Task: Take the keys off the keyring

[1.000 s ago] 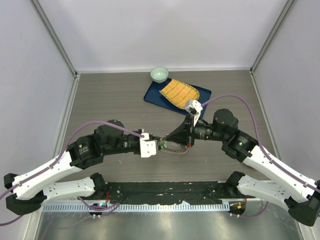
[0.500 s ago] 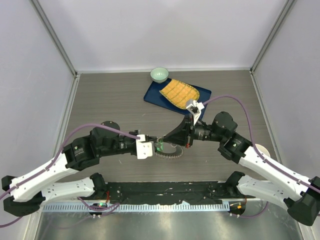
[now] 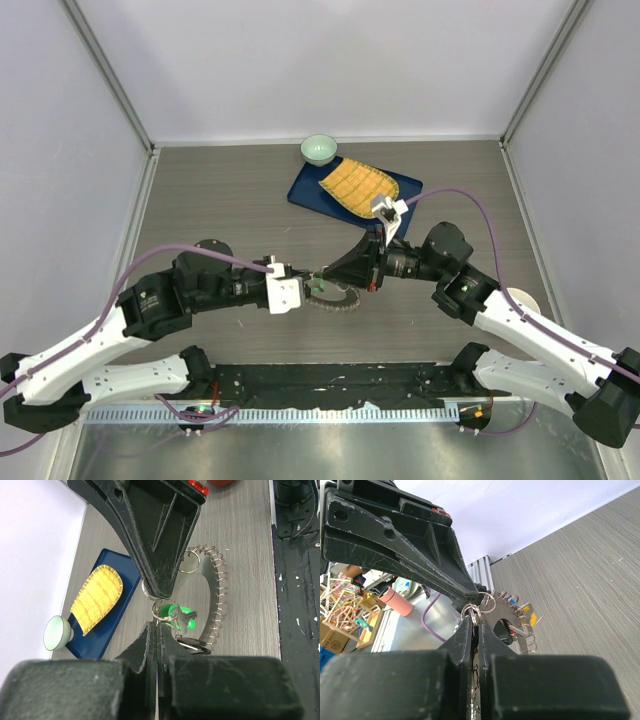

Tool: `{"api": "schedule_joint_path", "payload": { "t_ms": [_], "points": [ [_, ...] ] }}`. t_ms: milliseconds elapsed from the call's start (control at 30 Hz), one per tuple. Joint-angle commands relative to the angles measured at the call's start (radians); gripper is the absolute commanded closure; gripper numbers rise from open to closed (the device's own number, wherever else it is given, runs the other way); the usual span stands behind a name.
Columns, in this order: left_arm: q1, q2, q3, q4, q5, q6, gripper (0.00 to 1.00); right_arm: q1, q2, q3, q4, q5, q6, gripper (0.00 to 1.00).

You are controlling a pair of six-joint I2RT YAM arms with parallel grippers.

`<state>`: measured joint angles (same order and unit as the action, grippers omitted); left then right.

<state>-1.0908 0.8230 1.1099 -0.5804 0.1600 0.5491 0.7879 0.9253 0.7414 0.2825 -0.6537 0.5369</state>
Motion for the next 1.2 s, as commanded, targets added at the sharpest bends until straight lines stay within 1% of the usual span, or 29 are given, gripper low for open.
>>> {"api": "schedule_joint_path", "payload": {
  "t_ms": [0,33,67,100,133,233,533,733,800,833,867,900,933,967,1000,1033,1067,1100,1133,1167],
  "points": [
    [0.005,0.001,0.015,0.036,-0.016,-0.017,1.00,0.005,0.000,0.018,0.040,0.023,0.002,0.95],
    [0.005,0.002,0.013,0.036,-0.014,-0.017,1.00,0.004,-0.003,0.019,0.032,0.028,0.000,0.95],
    [0.006,0.005,0.013,0.031,-0.014,-0.018,1.00,0.005,-0.005,0.019,0.029,0.031,-0.002,0.93],
    [0.005,0.008,0.013,0.028,-0.013,-0.018,1.00,0.005,-0.005,0.019,0.027,0.038,-0.005,0.86],
    [0.005,0.011,0.011,0.027,-0.013,-0.018,1.00,0.005,-0.009,0.024,0.018,0.049,-0.006,0.65],
    [0.005,0.021,0.010,0.025,-0.014,-0.020,1.00,0.005,-0.017,0.048,-0.031,0.100,-0.029,0.50],
    [0.005,0.068,0.028,0.001,-0.002,-0.014,1.00,0.005,-0.052,0.082,-0.149,0.239,-0.084,0.35],
    [0.022,0.093,0.001,0.025,0.007,-0.026,1.00,0.005,-0.106,0.050,-0.270,0.391,-0.170,0.34],
    [0.046,0.093,-0.048,0.069,-0.025,-0.070,1.00,0.005,-0.108,0.030,-0.313,0.434,-0.166,0.34],
    [0.057,0.082,-0.074,0.114,-0.055,-0.115,1.00,0.005,-0.100,0.007,-0.318,0.436,-0.158,0.35],
    [0.081,0.055,-0.105,0.198,-0.085,-0.183,1.00,0.005,-0.095,-0.010,-0.319,0.437,-0.150,0.35],
    [0.098,0.036,-0.134,0.242,-0.141,-0.227,1.00,0.007,-0.088,-0.025,-0.312,0.422,-0.141,0.35],
    [0.120,0.021,-0.194,0.292,-0.196,-0.265,0.95,0.007,-0.076,-0.055,-0.312,0.414,-0.138,0.37],
    [0.179,0.009,-0.214,0.360,-0.221,-0.303,0.90,0.010,-0.050,-0.069,-0.312,0.404,-0.135,0.38],
    [0.219,-0.004,-0.225,0.379,-0.220,-0.392,0.88,0.017,-0.030,-0.082,-0.299,0.393,-0.135,0.40],
    [0.267,-0.007,-0.238,0.392,-0.211,-0.440,0.68,0.033,-0.011,-0.100,-0.290,0.388,-0.140,0.43],
    [0.375,-0.002,-0.237,0.402,-0.199,-0.510,0.58,0.081,0.028,-0.106,-0.289,0.394,-0.149,0.43],
    [0.437,0.017,-0.231,0.393,-0.168,-0.622,0.48,0.124,0.047,-0.109,-0.260,0.405,-0.158,0.44],
    [0.556,0.036,-0.222,0.364,-0.098,-0.683,0.29,0.166,0.069,-0.103,-0.255,0.440,-0.196,0.43],
    [0.604,0.050,-0.208,0.353,-0.067,-0.728,0.26,0.210,0.116,-0.100,-0.247,0.447,-0.222,0.43]
  ]
}}
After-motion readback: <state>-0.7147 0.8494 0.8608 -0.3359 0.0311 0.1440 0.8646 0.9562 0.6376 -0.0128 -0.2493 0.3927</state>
